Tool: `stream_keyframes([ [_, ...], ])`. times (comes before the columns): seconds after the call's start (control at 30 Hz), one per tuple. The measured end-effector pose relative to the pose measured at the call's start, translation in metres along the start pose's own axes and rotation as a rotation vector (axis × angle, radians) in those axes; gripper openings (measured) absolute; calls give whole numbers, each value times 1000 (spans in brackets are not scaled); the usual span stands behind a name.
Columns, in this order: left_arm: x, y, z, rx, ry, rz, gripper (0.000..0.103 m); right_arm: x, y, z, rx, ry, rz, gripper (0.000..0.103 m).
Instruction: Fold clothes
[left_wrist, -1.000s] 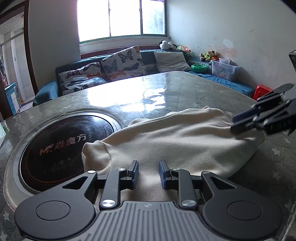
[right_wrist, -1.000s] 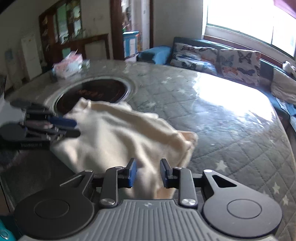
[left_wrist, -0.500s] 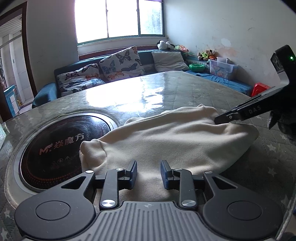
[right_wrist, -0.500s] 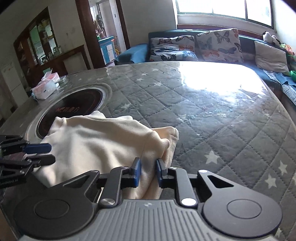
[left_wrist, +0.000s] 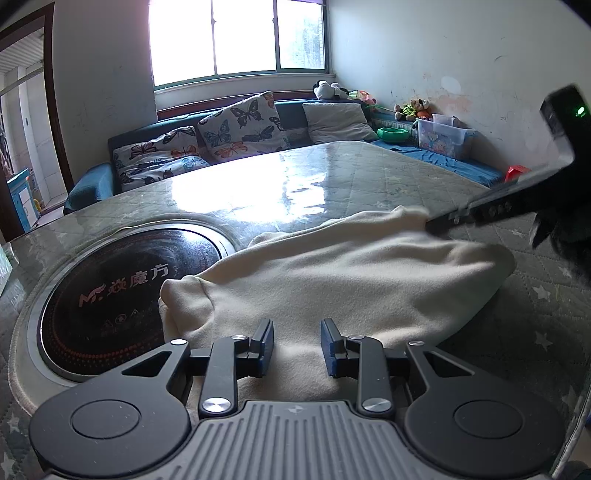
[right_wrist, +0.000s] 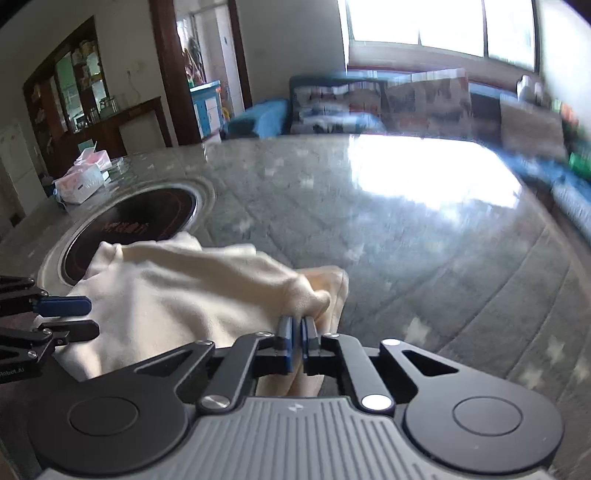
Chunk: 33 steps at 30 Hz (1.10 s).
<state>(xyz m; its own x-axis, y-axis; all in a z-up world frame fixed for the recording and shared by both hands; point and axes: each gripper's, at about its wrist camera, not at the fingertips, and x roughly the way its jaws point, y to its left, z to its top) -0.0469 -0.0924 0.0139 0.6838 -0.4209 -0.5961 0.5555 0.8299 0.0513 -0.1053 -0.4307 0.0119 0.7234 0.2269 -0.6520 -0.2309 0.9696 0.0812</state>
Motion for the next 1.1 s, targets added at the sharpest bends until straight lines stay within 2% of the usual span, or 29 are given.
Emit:
stream_keyframes([
  [0.07, 0, 0, -1, 3, -1, 0, 31, -7, 5, 3, -53, -33, -40, 3],
  [0.27, -1, -1, -1, 4, -1, 0, 31, 17, 1, -4, -71, 23, -57, 4],
  [0.37, -2, -1, 0, 1, 0, -1, 32, 9, -4, 0, -49, 14, -35, 5],
  [0.5, -4, 0, 2, -11, -2, 1, 32, -14, 3, 4, -83, -24, -27, 7],
  [0.63, -6, -1, 4, -20, -12, 0, 34, -25, 21, -1, -122, -18, 56, 7],
  [0.7, -6, 0, 1, -21, -5, 3, 34, -21, 27, -8, -135, 12, 83, 7],
  [0.8, -7, 3, -2, -22, -2, 3, 34, -10, 27, -20, -143, 63, 72, 7],
  [1.1, -7, 5, -2, -51, -3, -2, 38, -3, 28, 10, -147, 19, 93, 11],
])
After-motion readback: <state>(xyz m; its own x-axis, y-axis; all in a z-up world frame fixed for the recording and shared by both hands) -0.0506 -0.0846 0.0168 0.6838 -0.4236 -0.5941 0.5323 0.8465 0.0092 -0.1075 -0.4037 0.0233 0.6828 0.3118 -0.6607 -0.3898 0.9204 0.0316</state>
